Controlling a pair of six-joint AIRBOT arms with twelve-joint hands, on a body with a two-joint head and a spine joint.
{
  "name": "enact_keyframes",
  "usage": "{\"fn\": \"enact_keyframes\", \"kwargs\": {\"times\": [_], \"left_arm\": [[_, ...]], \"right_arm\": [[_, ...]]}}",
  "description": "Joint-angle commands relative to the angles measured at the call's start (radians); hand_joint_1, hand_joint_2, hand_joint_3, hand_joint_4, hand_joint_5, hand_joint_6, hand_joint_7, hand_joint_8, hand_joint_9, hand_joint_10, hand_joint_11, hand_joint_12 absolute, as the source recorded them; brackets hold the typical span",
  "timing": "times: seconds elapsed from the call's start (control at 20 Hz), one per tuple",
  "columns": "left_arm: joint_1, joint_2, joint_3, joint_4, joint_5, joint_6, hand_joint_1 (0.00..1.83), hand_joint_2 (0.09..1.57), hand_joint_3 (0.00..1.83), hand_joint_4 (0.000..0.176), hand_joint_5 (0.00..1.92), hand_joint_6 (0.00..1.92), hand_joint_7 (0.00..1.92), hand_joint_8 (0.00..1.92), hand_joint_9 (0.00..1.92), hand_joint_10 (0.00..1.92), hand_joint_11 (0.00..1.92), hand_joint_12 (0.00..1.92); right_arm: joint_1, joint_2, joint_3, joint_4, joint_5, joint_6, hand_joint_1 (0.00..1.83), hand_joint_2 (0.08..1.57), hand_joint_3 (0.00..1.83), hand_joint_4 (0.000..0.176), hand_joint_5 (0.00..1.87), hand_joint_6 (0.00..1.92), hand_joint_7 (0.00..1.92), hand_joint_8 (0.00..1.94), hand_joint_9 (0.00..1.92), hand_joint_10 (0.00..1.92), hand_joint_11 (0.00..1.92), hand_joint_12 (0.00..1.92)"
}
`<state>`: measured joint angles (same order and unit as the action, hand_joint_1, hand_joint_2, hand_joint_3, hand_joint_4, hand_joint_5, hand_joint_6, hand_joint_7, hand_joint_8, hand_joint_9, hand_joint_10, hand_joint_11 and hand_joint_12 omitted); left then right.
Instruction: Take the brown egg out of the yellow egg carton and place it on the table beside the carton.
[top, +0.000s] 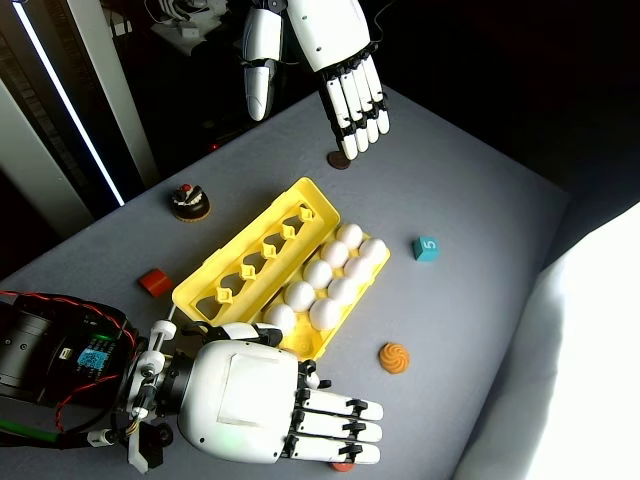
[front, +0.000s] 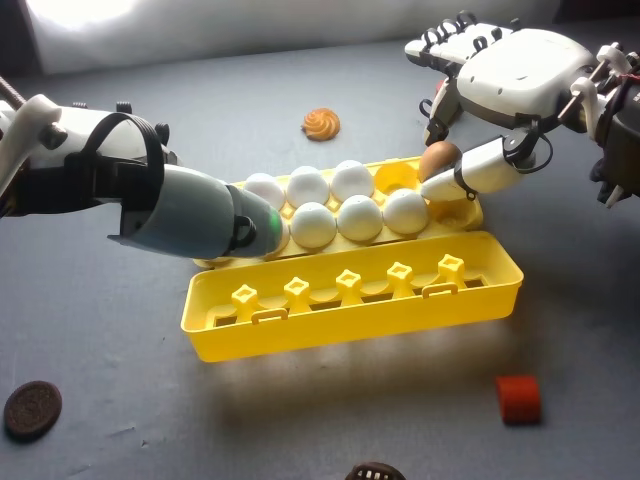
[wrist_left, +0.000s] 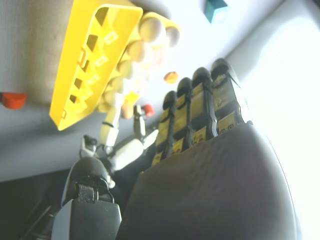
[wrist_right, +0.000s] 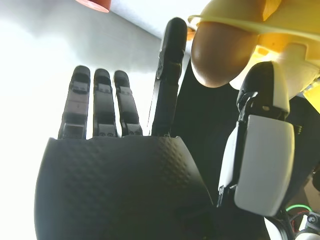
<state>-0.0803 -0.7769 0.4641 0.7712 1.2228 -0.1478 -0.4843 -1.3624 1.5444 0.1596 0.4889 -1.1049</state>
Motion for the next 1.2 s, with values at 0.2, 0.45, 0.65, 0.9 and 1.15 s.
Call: {"fn": "enact_keyframes", "kwargs": {"times": [0.2, 0.45, 0.65, 0.9, 1.15], "left_arm": [[-0.011, 0.000, -0.004, 0.074, -0.021, 0.003, 0.00, 1.12, 0.00, 0.000, 0.09, 0.00, 0.10, 0.00, 0.08, 0.00, 0.02, 0.02], [-0.011, 0.000, -0.004, 0.075, -0.021, 0.003, 0.00, 1.12, 0.00, 0.000, 0.09, 0.00, 0.10, 0.00, 0.07, 0.00, 0.02, 0.03], [-0.011, 0.000, -0.004, 0.078, -0.021, 0.003, 0.00, 1.12, 0.00, 0.000, 0.09, 0.00, 0.11, 0.00, 0.09, 0.00, 0.03, 0.04], [-0.011, 0.000, -0.003, 0.078, -0.021, 0.003, 0.00, 1.12, 0.00, 0.000, 0.09, 0.00, 0.10, 0.00, 0.08, 0.00, 0.02, 0.04], [-0.010, 0.000, -0.003, 0.078, -0.021, 0.003, 0.00, 1.12, 0.00, 0.000, 0.09, 0.00, 0.09, 0.01, 0.08, 0.01, 0.02, 0.04]], "right_arm": [[0.010, 0.009, 0.003, 0.001, 0.122, -0.003, 0.63, 0.88, 0.01, 0.126, 1.05, 0.05, 0.00, 0.00, 0.00, 0.00, 0.00, 0.00], [0.013, 0.011, 0.002, -0.009, 0.126, -0.004, 0.98, 1.00, 0.01, 0.165, 1.13, 0.58, 0.00, 0.00, 0.00, 0.00, 0.00, 0.00], [0.021, 0.011, 0.002, -0.013, 0.127, -0.004, 1.08, 1.03, 0.00, 0.176, 1.17, 0.68, 0.10, 0.00, 0.00, 0.00, 0.00, 0.00], [0.050, 0.012, 0.002, -0.017, 0.128, -0.004, 1.05, 1.05, 0.00, 0.176, 1.10, 0.80, 0.09, 0.00, 0.00, 0.00, 0.00, 0.00], [0.089, 0.031, 0.001, -0.046, 0.122, -0.007, 1.07, 1.04, 0.00, 0.176, 1.15, 0.72, 0.11, 0.00, 0.00, 0.00, 0.00, 0.00]]}}
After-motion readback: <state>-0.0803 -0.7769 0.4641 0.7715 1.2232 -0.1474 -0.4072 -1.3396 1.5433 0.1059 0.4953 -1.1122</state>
